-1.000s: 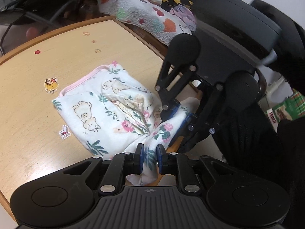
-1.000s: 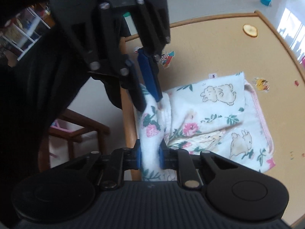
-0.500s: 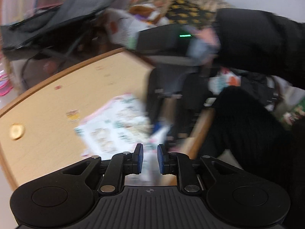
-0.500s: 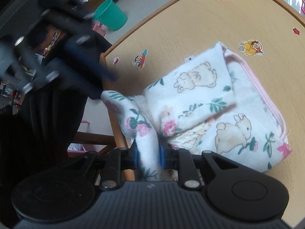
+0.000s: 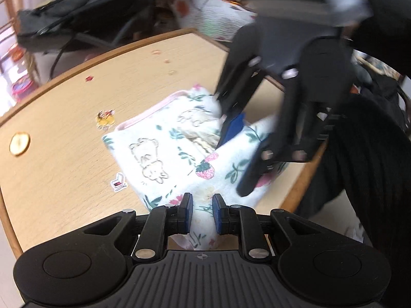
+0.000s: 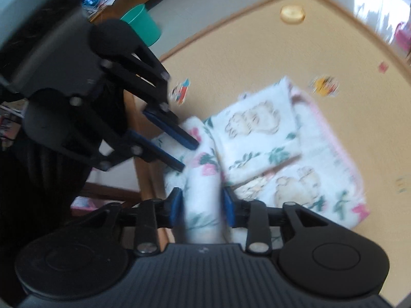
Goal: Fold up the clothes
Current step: 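Open both grippers and lift them off the folded blanket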
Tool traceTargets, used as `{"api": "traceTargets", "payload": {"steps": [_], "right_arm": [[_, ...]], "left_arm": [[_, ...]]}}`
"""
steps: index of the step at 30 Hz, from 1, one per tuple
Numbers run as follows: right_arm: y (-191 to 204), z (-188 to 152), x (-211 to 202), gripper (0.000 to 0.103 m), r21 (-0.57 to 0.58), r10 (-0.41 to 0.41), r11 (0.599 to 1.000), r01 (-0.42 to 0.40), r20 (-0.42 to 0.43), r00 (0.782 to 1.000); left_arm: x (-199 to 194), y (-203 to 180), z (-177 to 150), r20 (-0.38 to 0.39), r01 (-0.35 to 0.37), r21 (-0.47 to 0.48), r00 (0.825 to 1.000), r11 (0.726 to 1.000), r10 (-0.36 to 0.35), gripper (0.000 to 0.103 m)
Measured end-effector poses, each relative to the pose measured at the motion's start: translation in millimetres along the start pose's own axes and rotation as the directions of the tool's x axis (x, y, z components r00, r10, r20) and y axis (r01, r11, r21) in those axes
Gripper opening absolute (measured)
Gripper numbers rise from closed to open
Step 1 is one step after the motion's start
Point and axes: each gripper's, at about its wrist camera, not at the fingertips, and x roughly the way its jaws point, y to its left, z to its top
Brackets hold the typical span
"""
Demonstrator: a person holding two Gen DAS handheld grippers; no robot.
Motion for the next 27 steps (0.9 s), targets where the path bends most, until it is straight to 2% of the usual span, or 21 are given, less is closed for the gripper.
{"api": "traceTargets", "payload": {"steps": [3, 6, 9, 12, 15, 18, 21, 27], "right_arm": [[21, -8, -18, 0.038, -0.046, -0.117, 0.992, 0.12, 0.059, 0.991], [39, -18, -36, 0.038, -0.046, -0.229, 0.971, 0.236, 0.124, 0.965], [39, -28, -54, 0.037, 0.044, -0.297, 0.955, 0.294, 0.178, 0.938], [25, -39, -58, 0.035, 0.151, -0.357, 0.93, 0.335, 0.159, 0.92], [10, -56, -48, 0.029, 0.301, -0.381, 0.896, 0.327, 0.143, 0.913], [-4, -71, -32, 0.028, 0.416, -0.363, 0.865, 0.282, 0.129, 0.923], [-10, -78, -28, 0.028, 0.45, -0.364, 0.853, 0.266, 0.146, 0.92], [2, -77, -45, 0.031, 0.434, -0.422, 0.846, 0.309, 0.192, 0.886]], "left_arm": [[5, 4, 2, 0.01, -0.003, -0.029, 1.0, 1.0, 0.004, 0.022], [9, 0, 4, 0.011, -0.02, 0.004, 1.0, 1.0, 0.02, 0.021], [11, -6, 1, 0.012, -0.041, 0.04, 0.999, 0.998, 0.041, 0.022], [5, -10, -2, 0.02, -0.053, 0.042, 0.998, 0.998, 0.052, 0.022], [-1, -14, -5, 0.034, -0.059, 0.05, 0.998, 0.997, 0.057, 0.022], [-5, -17, -7, 0.05, -0.067, 0.059, 0.997, 0.996, 0.064, 0.022], [-2, -14, -6, 0.064, -0.072, 0.042, 0.996, 0.997, 0.069, 0.022], [0, -14, -6, 0.073, -0.083, 0.025, 0.994, 0.996, 0.081, 0.022]]}}
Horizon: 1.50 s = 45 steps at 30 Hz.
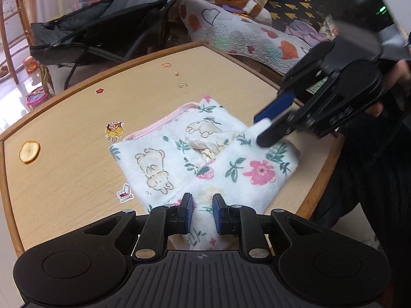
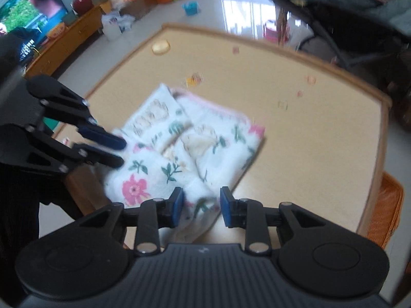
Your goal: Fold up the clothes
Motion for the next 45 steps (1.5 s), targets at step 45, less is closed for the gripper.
{"api": "traceTargets", "payload": {"steps": [45], "right_arm": [[37, -45, 26, 0.05, -0.069, 0.031, 0.997, -0.021, 0.151, 0.988]], "left_arm": [[-12, 10, -13, 0.124, -0.072, -0.205, 0.987, 0.976, 0.099, 0.034]]}}
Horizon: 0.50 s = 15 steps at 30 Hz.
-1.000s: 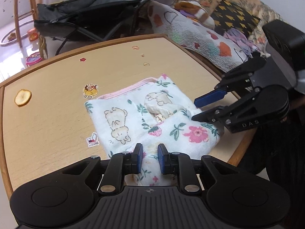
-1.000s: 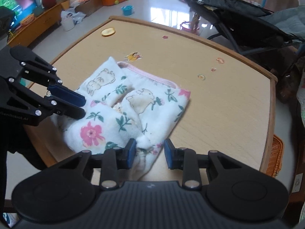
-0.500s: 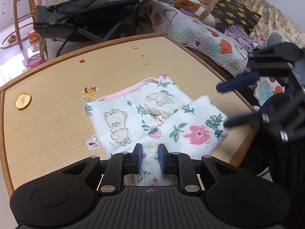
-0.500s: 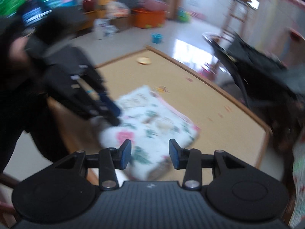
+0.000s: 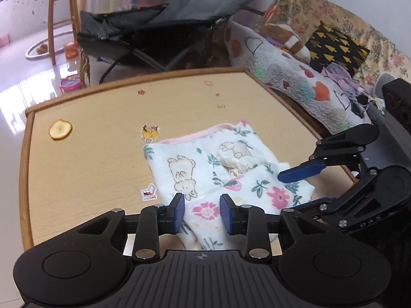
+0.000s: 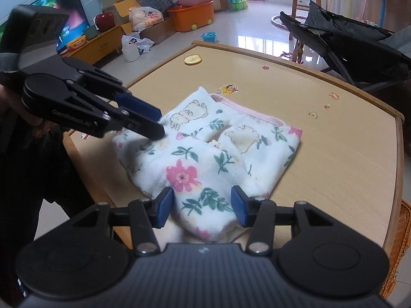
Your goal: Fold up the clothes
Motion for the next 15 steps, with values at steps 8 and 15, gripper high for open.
{"api": "traceTargets", "payload": {"steps": [8, 15], "right_arm": [[-4, -1, 2, 0.052, -0.003, 0.012, 1.0, -0.012, -0.001, 1.0], [-4, 2, 1, 0.052, -0.015, 0.02, 1.0, -0.02, -0.023, 1.0]], "left_arm": [[-38, -13, -2, 0.015, 0.088, 0.218, 0.995, 0.972, -0.094, 0.056], [-61, -29, -11, -0.006, 0.137, 0.494, 0.988, 0.858, -0.154, 0.057]]}}
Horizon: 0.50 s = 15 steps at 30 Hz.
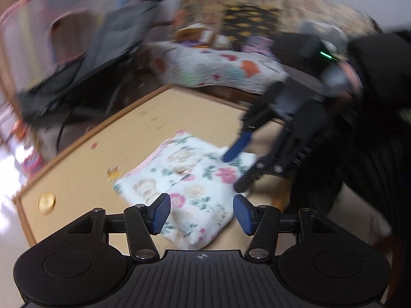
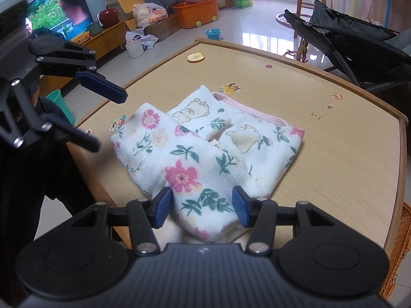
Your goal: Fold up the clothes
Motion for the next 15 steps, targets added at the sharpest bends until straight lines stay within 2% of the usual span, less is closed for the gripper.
{"api": "traceTargets", "payload": {"steps": [4, 7, 15], "right_arm": [[0, 3, 0, 0.052, -0.013, 0.007, 1.0, -0.007, -0.021, 1.0], [1, 5, 0, 0.053, -0.023, 0.009, 1.0, -0.009, -0.035, 0.999], [-2, 8, 1, 0.053, -0.031, 0.02, 0.999, -0.021, -0.05, 0.999]], "left_arm": [[7, -11, 1, -0.07, 0.039, 0.188, 0.997, 0.981, -0.026, 0.057], [15, -11, 1, -0.109, 0.064, 0.263, 0.993, 0.963, -0.037, 0.057], [24, -11, -3, -0.129, 0.049, 0.364, 0.992, 0.93, -0.001, 0.057]]}}
